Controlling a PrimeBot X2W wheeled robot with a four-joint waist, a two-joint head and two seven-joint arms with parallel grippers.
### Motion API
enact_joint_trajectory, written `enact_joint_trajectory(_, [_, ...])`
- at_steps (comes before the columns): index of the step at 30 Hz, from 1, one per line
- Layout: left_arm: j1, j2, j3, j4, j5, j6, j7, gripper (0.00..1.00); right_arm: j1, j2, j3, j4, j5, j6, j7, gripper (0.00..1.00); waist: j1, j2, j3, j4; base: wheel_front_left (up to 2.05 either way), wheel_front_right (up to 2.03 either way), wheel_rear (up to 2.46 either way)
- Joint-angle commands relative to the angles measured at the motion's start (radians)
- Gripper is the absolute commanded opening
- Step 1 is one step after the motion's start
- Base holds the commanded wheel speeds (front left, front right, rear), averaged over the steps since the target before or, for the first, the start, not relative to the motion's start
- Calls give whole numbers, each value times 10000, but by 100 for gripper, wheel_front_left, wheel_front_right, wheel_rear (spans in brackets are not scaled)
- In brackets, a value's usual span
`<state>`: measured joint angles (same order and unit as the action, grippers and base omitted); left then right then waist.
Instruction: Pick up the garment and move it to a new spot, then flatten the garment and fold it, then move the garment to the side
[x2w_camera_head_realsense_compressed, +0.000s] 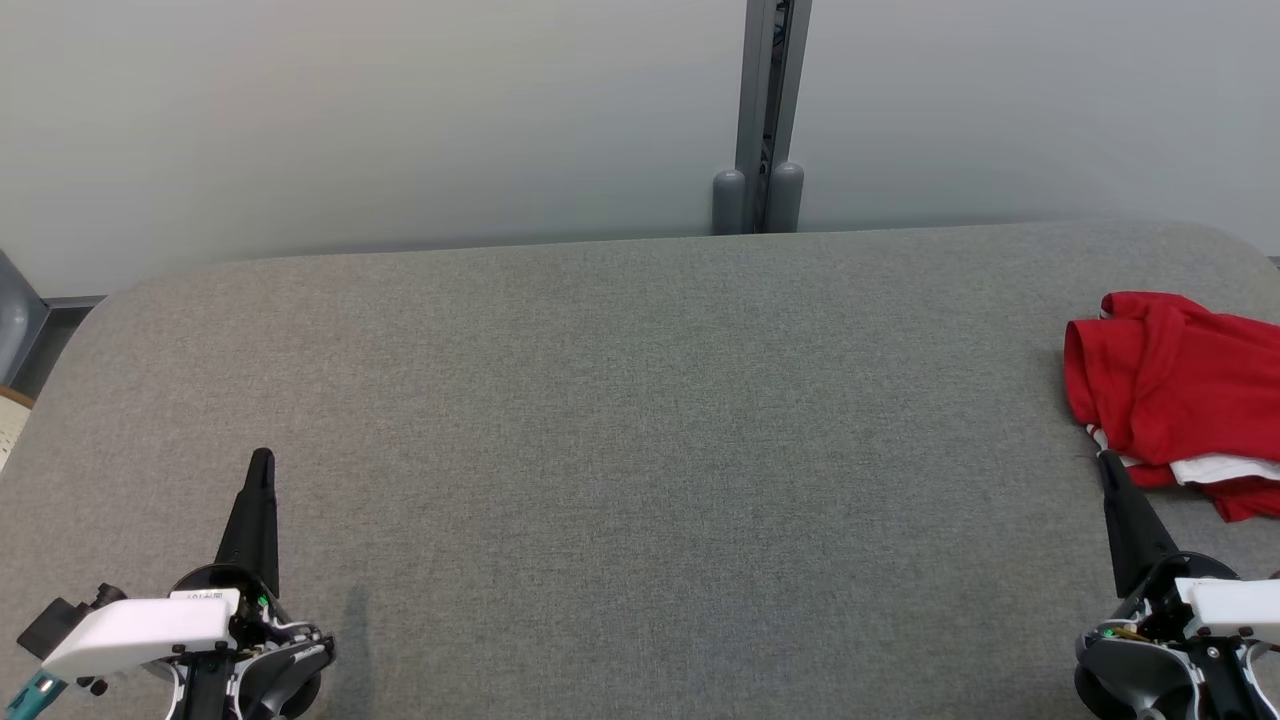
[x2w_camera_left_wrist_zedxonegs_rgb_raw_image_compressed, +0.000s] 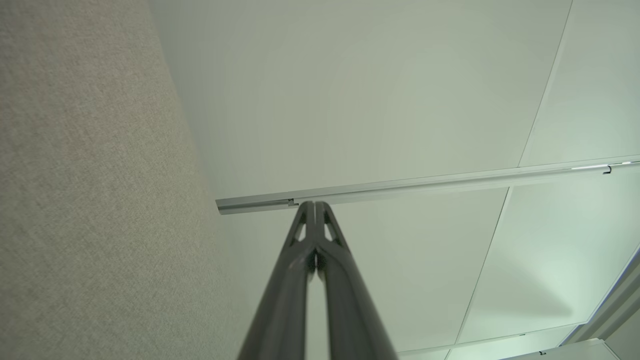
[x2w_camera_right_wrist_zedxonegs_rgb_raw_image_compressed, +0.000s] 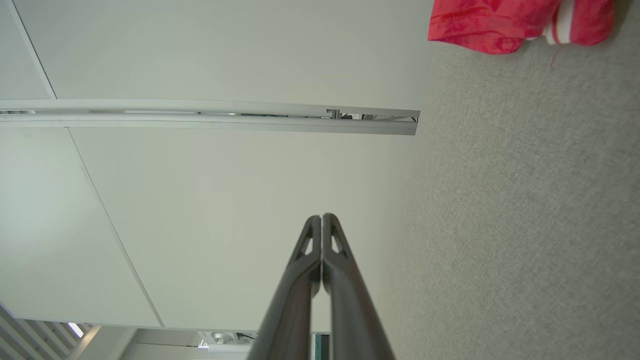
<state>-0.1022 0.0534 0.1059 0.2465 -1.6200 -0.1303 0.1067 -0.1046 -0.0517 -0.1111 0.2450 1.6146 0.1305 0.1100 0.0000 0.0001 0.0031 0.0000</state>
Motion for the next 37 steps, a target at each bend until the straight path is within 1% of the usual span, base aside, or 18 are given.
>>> enact_joint_trajectory(1, [-144,23,41,6,14,-48,37,0,-93,-20,-14,19,8,4,43,0,0,-1,0,0,0,0,0])
enact_joint_trajectory(37, [-149,-3,75,5,60,-48,52,0,-96,-12,-30,19,-15,4,55,0,0,-1,0,0,0,0,0])
